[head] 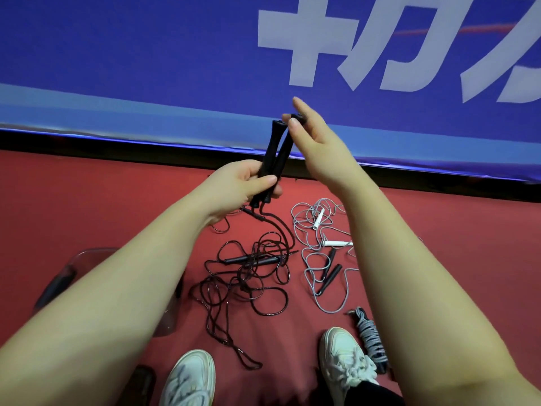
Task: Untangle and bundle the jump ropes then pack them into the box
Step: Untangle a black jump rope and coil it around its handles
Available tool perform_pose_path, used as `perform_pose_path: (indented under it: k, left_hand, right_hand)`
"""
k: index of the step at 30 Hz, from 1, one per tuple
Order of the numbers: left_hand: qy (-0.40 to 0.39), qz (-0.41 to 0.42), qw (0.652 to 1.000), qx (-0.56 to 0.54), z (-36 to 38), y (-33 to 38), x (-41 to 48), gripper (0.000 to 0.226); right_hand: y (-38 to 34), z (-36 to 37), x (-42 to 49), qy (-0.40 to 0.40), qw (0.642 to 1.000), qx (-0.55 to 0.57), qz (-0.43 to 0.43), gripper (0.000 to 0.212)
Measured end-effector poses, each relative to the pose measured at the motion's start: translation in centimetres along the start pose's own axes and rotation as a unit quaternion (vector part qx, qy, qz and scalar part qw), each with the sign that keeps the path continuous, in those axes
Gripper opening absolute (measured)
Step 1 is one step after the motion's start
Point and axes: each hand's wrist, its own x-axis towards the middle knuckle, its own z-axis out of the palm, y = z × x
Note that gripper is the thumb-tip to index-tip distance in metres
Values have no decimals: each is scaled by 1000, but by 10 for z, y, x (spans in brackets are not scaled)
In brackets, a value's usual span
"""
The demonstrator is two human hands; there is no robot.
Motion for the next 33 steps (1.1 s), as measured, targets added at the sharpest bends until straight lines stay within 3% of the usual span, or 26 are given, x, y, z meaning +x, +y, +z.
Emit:
perform_pose_path:
  k: [8, 13, 15, 20, 23, 26, 29, 33]
  left_hand:
    - [-47, -23, 998, -27, 6, 1, -6, 12]
    - [-75, -54, 995, -37, 4, -1, -6, 13]
    - [-78, -72, 993, -56, 6, -1, -7, 15]
    - [-76, -73, 992, -74, 5, 2, -8, 13]
    - [-80, -73, 992, -60, 5, 3, -8, 10]
    - [-78, -63, 994, -35, 4, 1, -7, 8]
    - [-69, -36, 997, 3, 4, 1, -9, 5]
    - [-23, 16, 999, 46, 7, -4, -9, 23]
  right_hand:
    - [4, 13, -6, -31, 999, 6, -37, 23]
    - [-7, -1, -8, -58, 976, -202, -65, 34]
    - [-7, -4, -9, -70, 969, -230, -64, 35]
    - [-4, 0, -13, -64, 982, -157, -78, 30]
    - [-5, 9, -11, -29, 994, -85, -68, 15]
    - [-6, 15, -9, -55, 997, 17, -48, 8]
    - [-7, 18, -7, -58, 996, -10, -61, 12]
    - [-7, 21, -8, -56, 997, 16, -47, 13]
